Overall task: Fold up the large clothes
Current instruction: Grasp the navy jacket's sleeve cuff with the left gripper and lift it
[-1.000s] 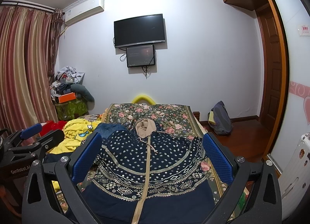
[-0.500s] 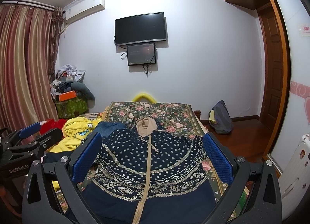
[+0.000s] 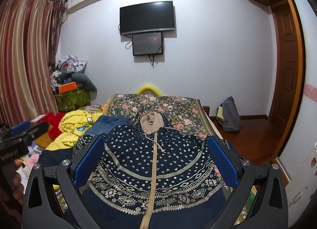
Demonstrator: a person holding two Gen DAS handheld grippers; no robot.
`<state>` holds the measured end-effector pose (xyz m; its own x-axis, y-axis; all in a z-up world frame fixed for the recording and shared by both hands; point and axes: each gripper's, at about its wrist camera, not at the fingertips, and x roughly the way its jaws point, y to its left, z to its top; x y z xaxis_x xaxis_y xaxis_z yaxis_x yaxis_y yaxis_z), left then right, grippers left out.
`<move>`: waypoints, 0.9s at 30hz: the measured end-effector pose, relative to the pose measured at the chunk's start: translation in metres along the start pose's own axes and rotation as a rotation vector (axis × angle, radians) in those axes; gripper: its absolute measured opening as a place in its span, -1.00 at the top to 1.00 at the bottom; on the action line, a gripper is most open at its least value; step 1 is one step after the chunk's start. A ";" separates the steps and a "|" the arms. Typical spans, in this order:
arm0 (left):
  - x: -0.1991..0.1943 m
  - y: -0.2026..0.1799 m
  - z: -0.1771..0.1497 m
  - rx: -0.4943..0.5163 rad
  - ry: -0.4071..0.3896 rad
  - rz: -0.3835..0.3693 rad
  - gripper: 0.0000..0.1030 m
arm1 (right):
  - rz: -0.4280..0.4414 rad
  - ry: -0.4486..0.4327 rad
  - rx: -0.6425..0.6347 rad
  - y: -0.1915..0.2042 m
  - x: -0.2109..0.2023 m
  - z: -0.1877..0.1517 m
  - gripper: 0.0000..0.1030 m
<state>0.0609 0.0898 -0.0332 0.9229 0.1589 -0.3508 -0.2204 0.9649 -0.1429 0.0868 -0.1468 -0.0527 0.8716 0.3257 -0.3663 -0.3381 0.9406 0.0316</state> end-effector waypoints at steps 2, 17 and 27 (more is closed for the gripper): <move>0.017 0.017 0.000 -0.021 0.026 0.015 -0.99 | -0.003 0.026 -0.001 0.000 0.017 0.000 -1.00; 0.140 0.212 -0.074 -0.415 0.363 0.184 -0.99 | 0.006 0.330 -0.009 -0.006 0.142 -0.032 -1.00; 0.156 0.325 -0.148 -0.745 0.513 0.138 -0.66 | 0.003 0.451 -0.083 0.007 0.181 -0.058 -1.00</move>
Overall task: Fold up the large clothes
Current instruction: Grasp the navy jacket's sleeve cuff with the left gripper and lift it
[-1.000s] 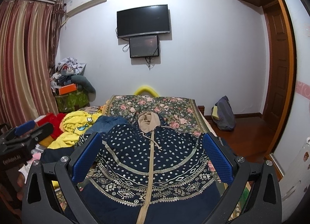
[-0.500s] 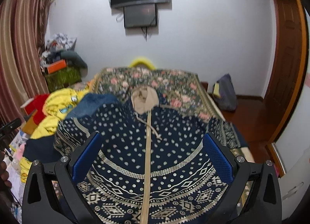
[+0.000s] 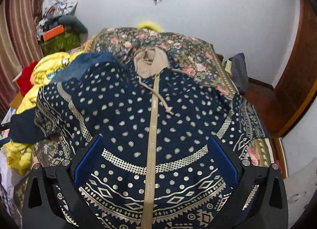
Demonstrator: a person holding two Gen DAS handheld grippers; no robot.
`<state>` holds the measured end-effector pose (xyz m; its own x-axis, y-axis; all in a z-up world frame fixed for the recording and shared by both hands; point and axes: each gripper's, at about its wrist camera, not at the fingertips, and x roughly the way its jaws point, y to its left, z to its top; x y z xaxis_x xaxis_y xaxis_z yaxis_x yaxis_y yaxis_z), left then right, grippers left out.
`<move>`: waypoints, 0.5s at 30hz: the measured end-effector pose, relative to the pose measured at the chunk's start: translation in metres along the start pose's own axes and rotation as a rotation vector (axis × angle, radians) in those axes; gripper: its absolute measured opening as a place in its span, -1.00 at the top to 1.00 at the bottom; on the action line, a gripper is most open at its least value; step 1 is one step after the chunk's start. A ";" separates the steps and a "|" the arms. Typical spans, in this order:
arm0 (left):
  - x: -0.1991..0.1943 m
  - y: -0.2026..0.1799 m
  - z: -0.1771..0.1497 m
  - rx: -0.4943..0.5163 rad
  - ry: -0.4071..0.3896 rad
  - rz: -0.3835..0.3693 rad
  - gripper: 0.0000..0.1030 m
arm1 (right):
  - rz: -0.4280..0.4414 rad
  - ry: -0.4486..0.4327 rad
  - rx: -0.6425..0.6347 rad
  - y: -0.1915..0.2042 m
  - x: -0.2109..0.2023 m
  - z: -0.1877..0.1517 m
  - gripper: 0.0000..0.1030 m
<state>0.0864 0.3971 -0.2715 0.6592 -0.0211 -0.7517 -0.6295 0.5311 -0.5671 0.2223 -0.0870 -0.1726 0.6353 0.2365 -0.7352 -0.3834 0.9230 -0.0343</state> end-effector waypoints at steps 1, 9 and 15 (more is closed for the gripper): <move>0.003 0.009 0.003 -0.025 0.005 -0.007 -0.64 | -0.002 0.009 -0.007 0.002 0.003 0.000 -1.00; 0.024 0.055 0.019 -0.151 0.051 -0.008 -0.48 | -0.022 0.053 -0.044 0.012 0.017 -0.002 -1.00; 0.039 0.066 0.026 -0.158 0.038 0.066 -0.17 | -0.024 0.078 -0.040 0.012 0.024 -0.003 -1.00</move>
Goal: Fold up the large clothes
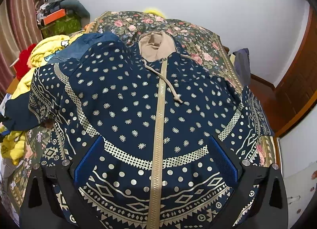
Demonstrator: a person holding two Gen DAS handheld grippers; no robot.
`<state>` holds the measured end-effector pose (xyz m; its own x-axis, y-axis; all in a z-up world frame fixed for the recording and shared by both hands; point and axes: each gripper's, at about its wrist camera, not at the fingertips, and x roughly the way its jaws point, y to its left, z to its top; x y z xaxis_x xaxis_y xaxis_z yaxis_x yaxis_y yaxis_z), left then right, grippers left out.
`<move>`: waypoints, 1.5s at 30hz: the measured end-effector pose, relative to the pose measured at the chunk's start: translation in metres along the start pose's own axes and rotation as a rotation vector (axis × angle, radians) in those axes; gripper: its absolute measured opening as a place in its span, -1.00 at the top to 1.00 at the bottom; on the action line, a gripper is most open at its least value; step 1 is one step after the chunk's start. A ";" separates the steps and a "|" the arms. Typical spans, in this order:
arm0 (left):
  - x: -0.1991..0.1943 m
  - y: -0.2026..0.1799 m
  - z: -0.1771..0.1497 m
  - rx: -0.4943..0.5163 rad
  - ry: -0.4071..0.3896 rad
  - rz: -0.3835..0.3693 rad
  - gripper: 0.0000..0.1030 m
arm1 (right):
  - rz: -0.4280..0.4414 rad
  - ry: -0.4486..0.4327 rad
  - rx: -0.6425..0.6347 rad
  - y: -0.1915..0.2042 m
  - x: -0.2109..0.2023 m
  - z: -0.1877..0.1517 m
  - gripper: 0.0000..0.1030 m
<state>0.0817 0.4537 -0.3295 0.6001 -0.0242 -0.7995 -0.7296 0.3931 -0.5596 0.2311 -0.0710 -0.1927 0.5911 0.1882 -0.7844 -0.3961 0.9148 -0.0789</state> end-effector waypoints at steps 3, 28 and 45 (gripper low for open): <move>0.006 -0.006 0.004 0.038 -0.023 0.081 0.22 | 0.003 0.002 0.007 -0.001 0.000 0.000 -1.00; -0.157 -0.355 -0.066 0.764 -0.510 -0.175 0.90 | 0.121 -0.074 0.150 -0.077 -0.028 0.018 -1.00; 0.021 -0.537 -0.294 1.317 -0.081 -0.217 0.91 | 0.117 -0.055 0.261 -0.164 -0.021 -0.007 -1.00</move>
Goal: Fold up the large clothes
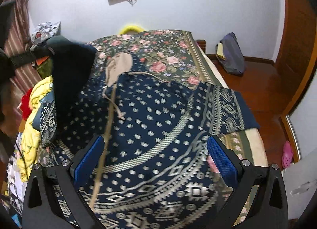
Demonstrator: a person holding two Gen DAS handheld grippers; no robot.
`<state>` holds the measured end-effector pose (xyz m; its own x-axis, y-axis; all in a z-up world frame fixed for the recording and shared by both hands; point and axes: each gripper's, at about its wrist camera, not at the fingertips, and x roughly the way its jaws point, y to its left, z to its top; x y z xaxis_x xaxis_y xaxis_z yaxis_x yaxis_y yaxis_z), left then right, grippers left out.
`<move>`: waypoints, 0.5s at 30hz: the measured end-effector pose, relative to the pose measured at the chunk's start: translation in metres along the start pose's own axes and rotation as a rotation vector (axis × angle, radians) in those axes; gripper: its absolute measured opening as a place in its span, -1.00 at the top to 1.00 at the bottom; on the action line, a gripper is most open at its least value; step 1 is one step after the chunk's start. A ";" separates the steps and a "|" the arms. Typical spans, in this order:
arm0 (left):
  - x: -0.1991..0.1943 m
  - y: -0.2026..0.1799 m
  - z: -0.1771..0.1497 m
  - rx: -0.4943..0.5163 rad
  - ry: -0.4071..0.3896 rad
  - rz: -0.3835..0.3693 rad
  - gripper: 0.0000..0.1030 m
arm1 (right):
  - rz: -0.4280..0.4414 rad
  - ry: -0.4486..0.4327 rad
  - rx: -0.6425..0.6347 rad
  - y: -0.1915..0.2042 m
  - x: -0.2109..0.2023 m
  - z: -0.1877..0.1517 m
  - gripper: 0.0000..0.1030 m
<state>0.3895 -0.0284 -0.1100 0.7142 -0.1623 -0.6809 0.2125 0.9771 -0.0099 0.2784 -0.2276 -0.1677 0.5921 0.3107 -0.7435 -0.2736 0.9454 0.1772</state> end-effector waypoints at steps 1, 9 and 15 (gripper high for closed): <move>0.015 -0.008 -0.010 0.020 0.042 -0.011 0.91 | 0.000 0.007 0.011 -0.006 0.001 -0.001 -1.00; 0.090 -0.054 -0.082 0.185 0.279 -0.035 0.90 | -0.009 0.064 0.074 -0.035 0.013 -0.011 -1.00; 0.078 -0.058 -0.087 0.191 0.344 -0.105 0.28 | 0.000 0.074 0.063 -0.032 0.016 -0.010 -1.00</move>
<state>0.3744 -0.0858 -0.2261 0.4243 -0.1730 -0.8888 0.4157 0.9092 0.0215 0.2889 -0.2539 -0.1920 0.5339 0.3049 -0.7886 -0.2237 0.9504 0.2161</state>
